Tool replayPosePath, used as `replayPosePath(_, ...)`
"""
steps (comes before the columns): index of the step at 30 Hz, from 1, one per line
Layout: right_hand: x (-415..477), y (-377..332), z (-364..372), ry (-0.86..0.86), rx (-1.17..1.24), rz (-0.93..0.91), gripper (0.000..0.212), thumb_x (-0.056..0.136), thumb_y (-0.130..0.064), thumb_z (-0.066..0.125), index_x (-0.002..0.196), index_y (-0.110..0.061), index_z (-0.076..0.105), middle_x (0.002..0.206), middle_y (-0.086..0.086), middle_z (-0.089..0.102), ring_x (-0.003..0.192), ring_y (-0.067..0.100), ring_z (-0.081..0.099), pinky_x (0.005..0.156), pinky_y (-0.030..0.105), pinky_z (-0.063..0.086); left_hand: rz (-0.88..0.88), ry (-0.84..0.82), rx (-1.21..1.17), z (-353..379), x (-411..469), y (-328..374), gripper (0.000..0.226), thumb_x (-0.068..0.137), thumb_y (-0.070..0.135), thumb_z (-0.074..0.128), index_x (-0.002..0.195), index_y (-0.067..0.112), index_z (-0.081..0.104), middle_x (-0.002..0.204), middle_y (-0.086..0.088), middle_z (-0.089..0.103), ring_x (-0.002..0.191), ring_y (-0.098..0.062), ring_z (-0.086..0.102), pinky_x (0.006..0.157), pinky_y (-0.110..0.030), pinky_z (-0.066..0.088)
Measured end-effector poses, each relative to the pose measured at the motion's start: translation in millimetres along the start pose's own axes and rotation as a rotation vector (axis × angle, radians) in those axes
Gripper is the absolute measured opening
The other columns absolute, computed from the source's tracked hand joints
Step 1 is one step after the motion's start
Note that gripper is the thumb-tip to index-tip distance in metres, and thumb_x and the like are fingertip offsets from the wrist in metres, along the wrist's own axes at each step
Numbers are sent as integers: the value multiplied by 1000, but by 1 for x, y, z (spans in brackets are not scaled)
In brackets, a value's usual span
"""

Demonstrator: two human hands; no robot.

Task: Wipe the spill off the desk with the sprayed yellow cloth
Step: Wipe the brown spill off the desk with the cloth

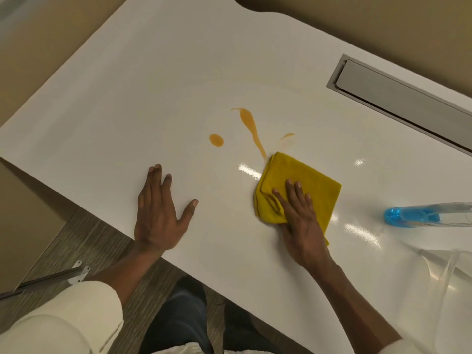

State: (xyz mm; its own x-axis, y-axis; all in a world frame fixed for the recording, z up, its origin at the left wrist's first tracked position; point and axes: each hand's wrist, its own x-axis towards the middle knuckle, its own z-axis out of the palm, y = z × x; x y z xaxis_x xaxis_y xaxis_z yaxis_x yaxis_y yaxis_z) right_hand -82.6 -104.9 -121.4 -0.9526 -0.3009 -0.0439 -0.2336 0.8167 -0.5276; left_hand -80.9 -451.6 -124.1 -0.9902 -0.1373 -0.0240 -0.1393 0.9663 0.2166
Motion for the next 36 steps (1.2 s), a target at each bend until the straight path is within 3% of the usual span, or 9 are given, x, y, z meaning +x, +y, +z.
replayPosePath(10,53,23,-9,85,-4,202,64,100,-42,43,160,-25,32,173,12,13,161,33,3,129,59,7,9,-1,0,2,-1,1,95,100,72,43,166,5,29,181,-16,14,169,-32,14,131,-54,30)
replayPosePath(14,44,-3,3,20,-10,79,64,100,-41,40,161,-25,31,173,12,11,161,33,0,129,58,6,4,-1,-9,1,1,1,95,99,73,42,166,6,29,181,-15,14,169,-32,15,131,-55,30)
replayPosePath(20,-16,-1,-4,-27,18,-13,63,102,-22,45,162,-27,27,174,6,7,162,28,-2,129,59,7,-2,1,-15,2,-1,0,96,99,74,41,166,6,30,181,-15,14,169,-32,15,130,-55,31)
replayPosePath(26,38,36,-20,41,-20,164,63,101,-50,38,160,-27,33,173,9,13,162,30,2,129,59,9,11,6,-10,2,-1,0,95,100,72,43,165,4,30,180,-16,15,169,-32,15,131,-55,30)
replayPosePath(29,78,28,-19,51,-30,188,68,98,-55,35,159,-26,35,172,14,15,161,35,5,129,57,7,14,12,-10,2,-1,1,95,100,72,43,165,5,30,180,-16,16,168,-33,16,130,-56,31)
replayPosePath(32,95,10,-13,11,-15,146,71,95,-54,32,159,-24,36,171,16,16,160,37,5,129,56,6,13,15,-15,3,-1,2,96,99,73,42,165,5,31,180,-15,16,168,-33,16,130,-56,31)
replayPosePath(36,59,-3,-6,-69,16,-8,67,94,-39,36,160,-26,32,173,10,10,161,32,-1,130,54,4,8,15,-28,3,0,1,96,99,74,40,165,5,31,180,-16,16,168,-34,17,129,-56,31)
